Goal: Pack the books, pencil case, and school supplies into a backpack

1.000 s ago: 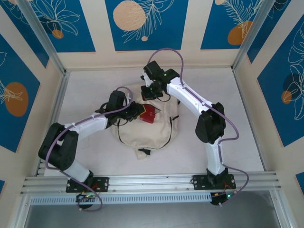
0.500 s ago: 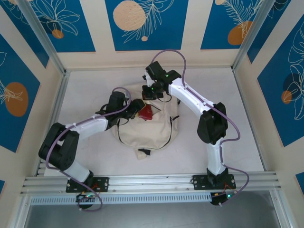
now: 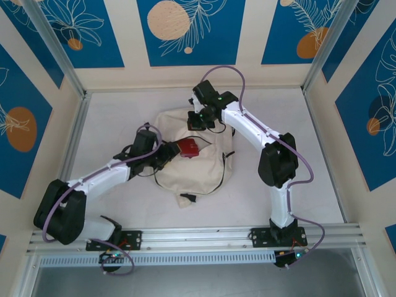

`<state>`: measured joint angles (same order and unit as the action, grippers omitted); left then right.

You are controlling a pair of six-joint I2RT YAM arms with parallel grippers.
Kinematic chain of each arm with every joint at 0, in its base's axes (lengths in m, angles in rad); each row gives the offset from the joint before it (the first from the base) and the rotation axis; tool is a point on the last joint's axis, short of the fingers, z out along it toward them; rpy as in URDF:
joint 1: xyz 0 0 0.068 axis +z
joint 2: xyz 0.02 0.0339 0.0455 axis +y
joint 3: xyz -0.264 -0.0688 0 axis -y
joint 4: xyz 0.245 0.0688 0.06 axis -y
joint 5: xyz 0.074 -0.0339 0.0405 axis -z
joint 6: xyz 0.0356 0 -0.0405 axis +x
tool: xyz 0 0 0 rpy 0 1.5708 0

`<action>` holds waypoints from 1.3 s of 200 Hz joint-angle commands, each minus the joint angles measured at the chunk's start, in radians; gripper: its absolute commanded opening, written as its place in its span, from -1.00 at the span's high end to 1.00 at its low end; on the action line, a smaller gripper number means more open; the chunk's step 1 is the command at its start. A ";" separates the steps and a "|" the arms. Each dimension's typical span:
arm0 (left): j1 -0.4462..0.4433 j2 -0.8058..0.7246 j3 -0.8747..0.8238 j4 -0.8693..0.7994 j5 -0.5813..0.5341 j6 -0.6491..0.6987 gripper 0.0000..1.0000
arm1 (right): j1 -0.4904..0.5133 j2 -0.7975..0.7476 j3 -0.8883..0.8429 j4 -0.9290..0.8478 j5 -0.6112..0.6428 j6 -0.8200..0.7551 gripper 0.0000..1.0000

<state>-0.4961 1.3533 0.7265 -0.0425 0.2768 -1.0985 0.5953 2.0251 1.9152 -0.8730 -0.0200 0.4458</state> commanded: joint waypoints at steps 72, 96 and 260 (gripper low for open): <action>-0.027 0.007 -0.021 0.145 0.132 -0.037 0.12 | 0.001 -0.056 -0.002 0.010 -0.026 0.015 0.91; -0.029 0.011 -0.013 0.145 0.137 -0.035 0.29 | 0.001 -0.056 -0.002 0.010 -0.026 0.014 0.92; -0.043 0.084 0.066 0.143 0.162 -0.074 0.47 | 0.000 -0.061 -0.008 0.014 -0.020 0.020 0.94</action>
<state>-0.5247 1.4040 0.7464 0.0738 0.4160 -1.1786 0.5953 2.0251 1.9144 -0.8719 -0.0196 0.4461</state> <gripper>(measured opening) 0.293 0.059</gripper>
